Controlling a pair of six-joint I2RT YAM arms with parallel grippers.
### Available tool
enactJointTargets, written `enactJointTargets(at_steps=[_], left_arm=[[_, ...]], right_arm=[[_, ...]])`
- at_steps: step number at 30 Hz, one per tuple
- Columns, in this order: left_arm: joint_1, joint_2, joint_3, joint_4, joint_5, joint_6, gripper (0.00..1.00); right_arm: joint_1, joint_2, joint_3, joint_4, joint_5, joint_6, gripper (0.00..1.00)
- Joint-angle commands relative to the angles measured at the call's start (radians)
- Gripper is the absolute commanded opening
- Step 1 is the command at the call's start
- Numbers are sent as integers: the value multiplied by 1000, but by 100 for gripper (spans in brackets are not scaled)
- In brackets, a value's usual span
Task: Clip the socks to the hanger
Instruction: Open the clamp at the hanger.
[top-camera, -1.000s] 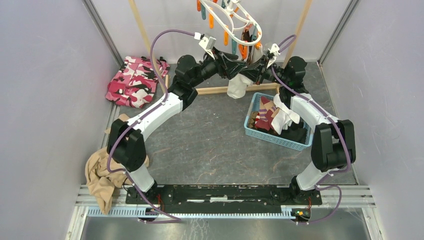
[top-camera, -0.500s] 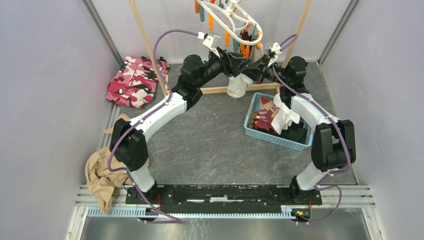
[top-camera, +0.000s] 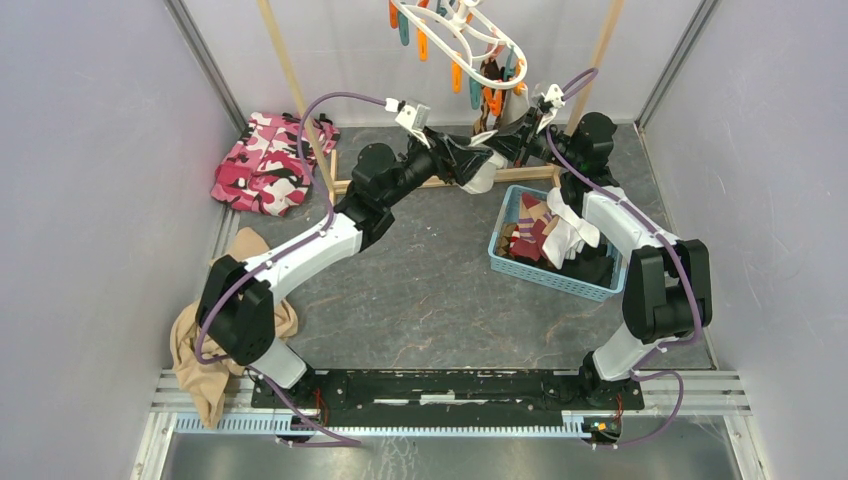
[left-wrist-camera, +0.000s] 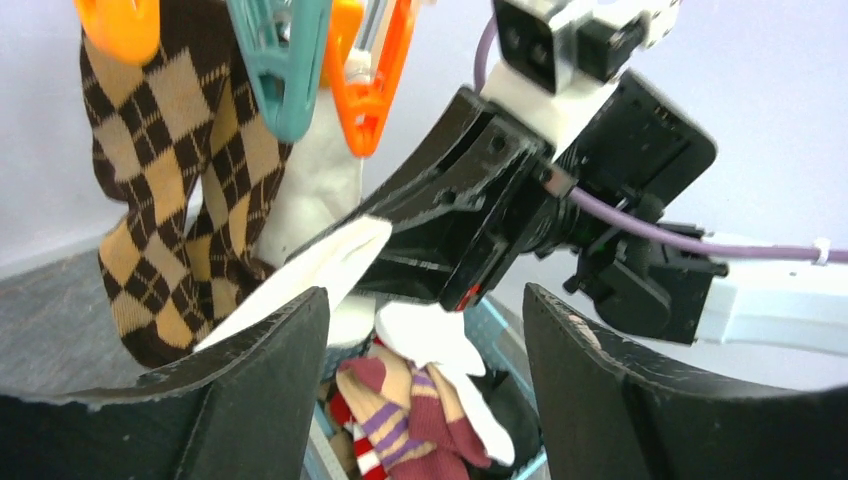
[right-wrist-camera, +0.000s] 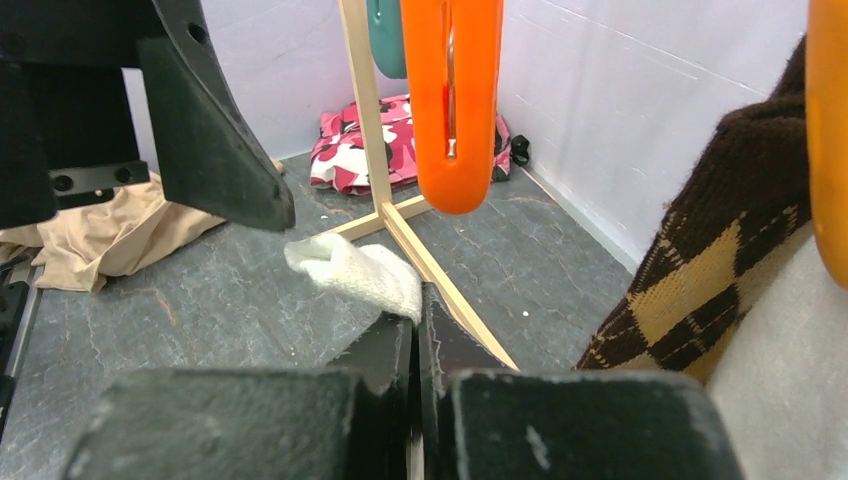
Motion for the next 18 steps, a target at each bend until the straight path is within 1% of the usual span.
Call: enactJointTargets(at_steps=[1,4,10,14,16,18], left_arm=[[-26,-33,38,105,-76,11,78],[-42,3,110,56,-120,26,80],[-75,74,235,-46,-211,33,79],[-97,111,290,-93,-285,53,74],[-100,127,318,-132,-329,53,70],[-100,137,333,-158,-352,58,67]], right_arm=[[-4,-1,13,38,24,15,0],[-6,-1,13,38,30,18,0],[-6,-1,13,35,36,18,0],[-8,3,17,35,37,18,0],[-9,4,17,35,37,20,0],[-10,5,18,37,37,23,0]])
